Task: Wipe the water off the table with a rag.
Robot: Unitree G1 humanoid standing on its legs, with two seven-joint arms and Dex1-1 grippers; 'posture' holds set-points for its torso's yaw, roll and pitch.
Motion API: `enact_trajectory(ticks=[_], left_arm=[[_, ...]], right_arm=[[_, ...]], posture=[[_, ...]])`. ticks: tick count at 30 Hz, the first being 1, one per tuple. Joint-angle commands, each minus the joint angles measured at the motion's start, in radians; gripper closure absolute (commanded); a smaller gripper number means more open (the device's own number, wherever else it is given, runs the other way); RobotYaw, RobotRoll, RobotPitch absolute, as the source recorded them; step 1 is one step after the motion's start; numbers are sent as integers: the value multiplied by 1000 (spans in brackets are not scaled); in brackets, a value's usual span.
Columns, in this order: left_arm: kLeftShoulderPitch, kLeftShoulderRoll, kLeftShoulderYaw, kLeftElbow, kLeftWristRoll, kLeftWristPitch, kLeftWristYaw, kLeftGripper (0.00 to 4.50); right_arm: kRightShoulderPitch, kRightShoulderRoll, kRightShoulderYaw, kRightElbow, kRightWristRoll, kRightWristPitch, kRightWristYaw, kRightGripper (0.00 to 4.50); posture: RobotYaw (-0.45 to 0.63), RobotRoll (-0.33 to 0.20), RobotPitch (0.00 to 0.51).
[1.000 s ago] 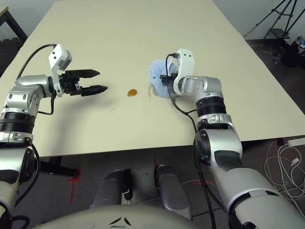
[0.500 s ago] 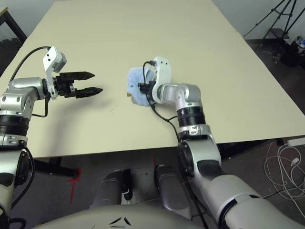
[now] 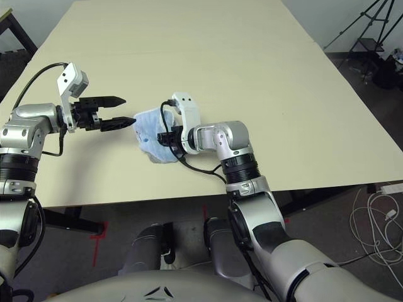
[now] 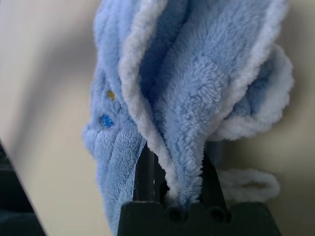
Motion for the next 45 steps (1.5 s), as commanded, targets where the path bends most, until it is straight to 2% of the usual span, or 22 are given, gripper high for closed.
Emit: enact_trajectory(ticks=[1, 9, 13, 18, 31, 37, 45], left_arm=[[4, 2, 7, -4, -3, 2, 3, 0], [-19, -10, -2, 24, 6, -13, 5, 0], [-31, -17, -5, 38, 10, -21, 5, 0], [-47, -24, -9, 67, 18, -36, 1, 0], [-79, -40, -16, 139, 35, -74, -2, 0], [-94, -45, -19, 168, 41, -89, -8, 0], [-112, -47, -22, 203, 50, -104, -13, 0]], right_arm=[[-25, -85, -54, 137, -69, -100, -70, 4462], [-149, -251, -132, 363, -84, -283, -96, 4462], [-192, -286, -153, 418, -79, -314, -87, 4462], [-221, -327, -160, 407, -65, -295, -41, 4462], [-309, -549, -165, 328, -31, -165, 168, 4462], [-284, -663, -131, 312, -52, -115, 256, 4462], [-179, -743, -78, 299, -74, -62, 336, 4462]], posture=[[-145, 0, 142], [-164, 0, 139], [-168, 0, 139], [-167, 0, 140], [-181, 0, 139], [-190, 0, 138], [-203, 0, 141]])
